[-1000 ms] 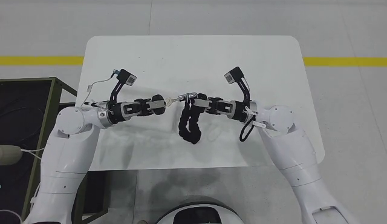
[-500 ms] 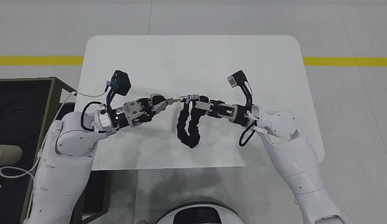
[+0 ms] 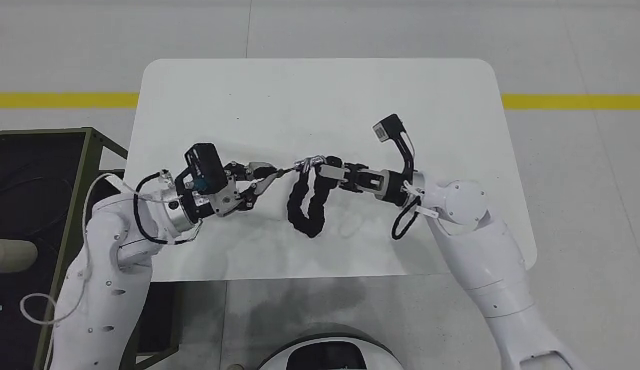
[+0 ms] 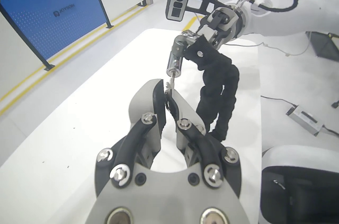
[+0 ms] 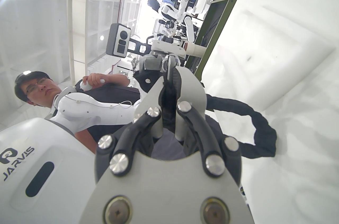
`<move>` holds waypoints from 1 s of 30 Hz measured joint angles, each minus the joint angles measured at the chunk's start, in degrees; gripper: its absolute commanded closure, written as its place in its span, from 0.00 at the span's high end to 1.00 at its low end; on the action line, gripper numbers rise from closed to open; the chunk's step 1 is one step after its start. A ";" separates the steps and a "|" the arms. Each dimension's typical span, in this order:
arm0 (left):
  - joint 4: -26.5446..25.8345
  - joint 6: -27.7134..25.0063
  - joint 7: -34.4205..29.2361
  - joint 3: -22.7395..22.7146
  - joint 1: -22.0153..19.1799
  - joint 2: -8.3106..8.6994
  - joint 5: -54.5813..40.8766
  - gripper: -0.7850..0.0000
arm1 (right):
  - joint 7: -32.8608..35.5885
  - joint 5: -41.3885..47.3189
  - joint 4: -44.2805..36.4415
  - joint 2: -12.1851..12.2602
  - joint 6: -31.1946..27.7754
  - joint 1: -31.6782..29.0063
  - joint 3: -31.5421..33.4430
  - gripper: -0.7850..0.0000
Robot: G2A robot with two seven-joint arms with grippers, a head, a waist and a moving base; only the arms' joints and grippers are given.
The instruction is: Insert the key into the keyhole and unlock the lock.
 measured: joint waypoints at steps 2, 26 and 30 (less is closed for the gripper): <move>-0.73 0.64 4.15 -0.15 0.56 0.01 5.14 0.00 | -0.17 0.03 0.08 0.01 0.04 0.18 -0.16 0.00; 3.77 27.73 41.59 4.33 4.62 0.66 39.89 1.00 | -2.68 -3.28 0.11 1.30 -1.22 0.13 2.78 0.00; 4.15 27.33 41.02 3.95 4.62 0.50 27.98 1.00 | -4.58 -5.07 -2.53 2.70 -4.63 -2.78 10.11 0.00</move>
